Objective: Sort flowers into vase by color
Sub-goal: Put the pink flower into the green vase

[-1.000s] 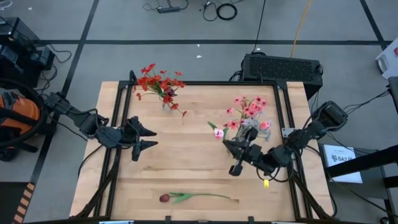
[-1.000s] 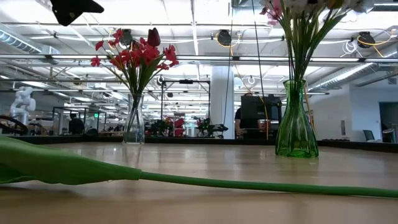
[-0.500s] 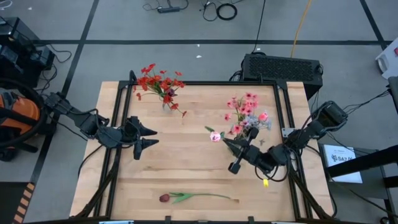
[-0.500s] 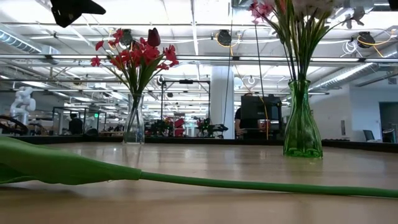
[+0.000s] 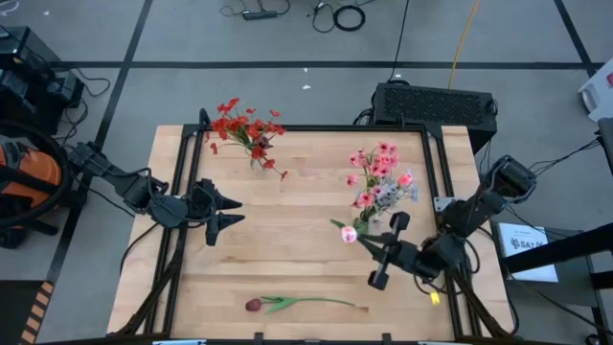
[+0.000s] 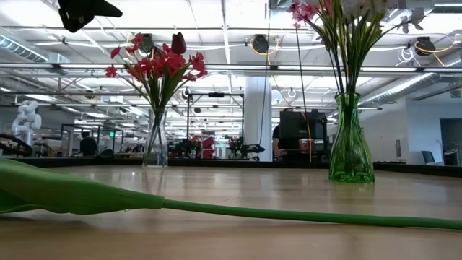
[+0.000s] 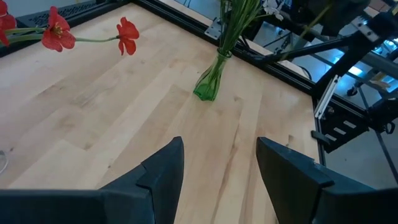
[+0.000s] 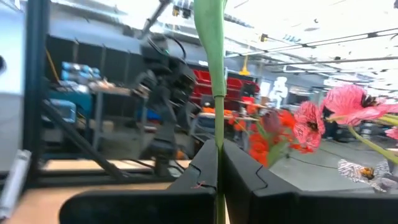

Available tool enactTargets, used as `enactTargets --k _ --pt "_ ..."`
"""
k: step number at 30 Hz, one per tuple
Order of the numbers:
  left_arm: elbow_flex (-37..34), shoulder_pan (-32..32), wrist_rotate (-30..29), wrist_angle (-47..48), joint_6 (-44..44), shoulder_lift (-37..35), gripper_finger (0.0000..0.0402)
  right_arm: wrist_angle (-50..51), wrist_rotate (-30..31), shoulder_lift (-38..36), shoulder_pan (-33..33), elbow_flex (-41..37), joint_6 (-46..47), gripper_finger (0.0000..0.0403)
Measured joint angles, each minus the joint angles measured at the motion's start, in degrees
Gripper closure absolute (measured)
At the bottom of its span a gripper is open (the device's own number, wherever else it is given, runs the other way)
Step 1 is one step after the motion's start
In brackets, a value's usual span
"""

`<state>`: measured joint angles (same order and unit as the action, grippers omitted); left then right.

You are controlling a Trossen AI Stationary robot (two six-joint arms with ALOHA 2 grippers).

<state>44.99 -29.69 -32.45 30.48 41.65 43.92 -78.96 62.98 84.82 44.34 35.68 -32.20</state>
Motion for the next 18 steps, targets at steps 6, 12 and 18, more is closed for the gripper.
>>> enactTargets --k 6,12,18 --pt "0.0 0.0 0.0 0.02 -0.44 0.0 0.0196 -1.57 4.37 -0.02 1.41 0.02 -2.59 0.0403" --pt "0.0 0.0 0.08 0.06 -0.48 0.0 0.0196 -1.13 4.43 -0.02 -3.38 0.02 -5.43 0.0403" --pt "0.0 0.0 0.26 0.26 -0.5 0.0 0.0196 6.61 1.84 -0.02 -8.7 0.02 -0.67 0.0403"
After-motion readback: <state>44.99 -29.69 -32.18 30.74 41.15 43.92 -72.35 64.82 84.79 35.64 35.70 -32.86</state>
